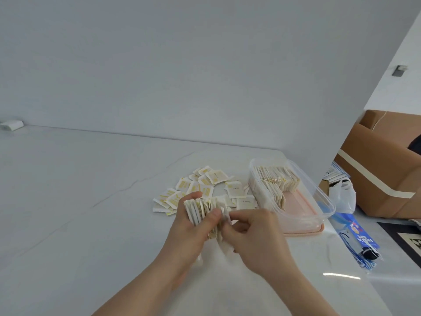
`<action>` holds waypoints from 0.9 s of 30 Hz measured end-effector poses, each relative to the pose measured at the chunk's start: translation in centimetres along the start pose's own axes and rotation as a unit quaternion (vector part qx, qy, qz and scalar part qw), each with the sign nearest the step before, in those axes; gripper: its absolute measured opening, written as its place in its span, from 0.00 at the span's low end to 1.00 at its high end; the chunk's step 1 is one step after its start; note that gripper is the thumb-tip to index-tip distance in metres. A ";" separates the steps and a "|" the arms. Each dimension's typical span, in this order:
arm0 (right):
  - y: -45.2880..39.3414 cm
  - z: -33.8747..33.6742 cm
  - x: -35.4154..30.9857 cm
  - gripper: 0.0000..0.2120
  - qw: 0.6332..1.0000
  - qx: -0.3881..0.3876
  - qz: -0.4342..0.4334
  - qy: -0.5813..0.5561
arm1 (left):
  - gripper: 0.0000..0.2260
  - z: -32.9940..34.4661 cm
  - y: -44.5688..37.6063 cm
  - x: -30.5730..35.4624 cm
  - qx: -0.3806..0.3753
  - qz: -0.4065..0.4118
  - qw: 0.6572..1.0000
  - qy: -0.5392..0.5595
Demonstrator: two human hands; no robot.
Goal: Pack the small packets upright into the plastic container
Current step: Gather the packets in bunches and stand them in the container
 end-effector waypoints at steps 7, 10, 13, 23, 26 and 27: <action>0.6 0.5 -0.8 0.13 0.993 0.043 -0.090 0.066 | 0.34 0.4 -0.3 -0.7 -0.044 -0.020 0.999 -0.006; 1.0 1.4 -1.0 0.10 0.992 -0.017 -0.112 0.047 | 0.30 -0.4 -0.7 -0.8 -0.031 -0.062 0.997 0.039; 1.2 1.3 -1.0 0.15 0.993 -0.045 -0.107 -0.026 | 0.25 -1.2 -1.1 -0.8 -0.023 -0.100 0.989 0.107; 0.5 -3.2 0.1 0.08 0.974 0.208 -0.065 -0.068 | 0.21 -0.5 -0.4 -0.2 -0.039 -0.123 0.982 0.139; 0.6 -1.7 -0.3 0.07 0.973 0.185 -0.059 -0.121 | 0.22 0.5 0.3 -0.2 -0.071 -0.118 0.984 0.110; 0.6 -1.3 -0.4 0.07 0.974 0.169 -0.058 -0.139 | 0.22 0.9 0.4 -0.1 -0.082 -0.119 0.984 0.108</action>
Point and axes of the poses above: each hand's wrist, its own y-axis away from the middle knuckle, its own z-axis out of the palm, x = y × z, the point moved 7 cm from there along -y, towards the middle knuckle, and after that the axes turned 6 degrees about y, right-handed, at the moved point
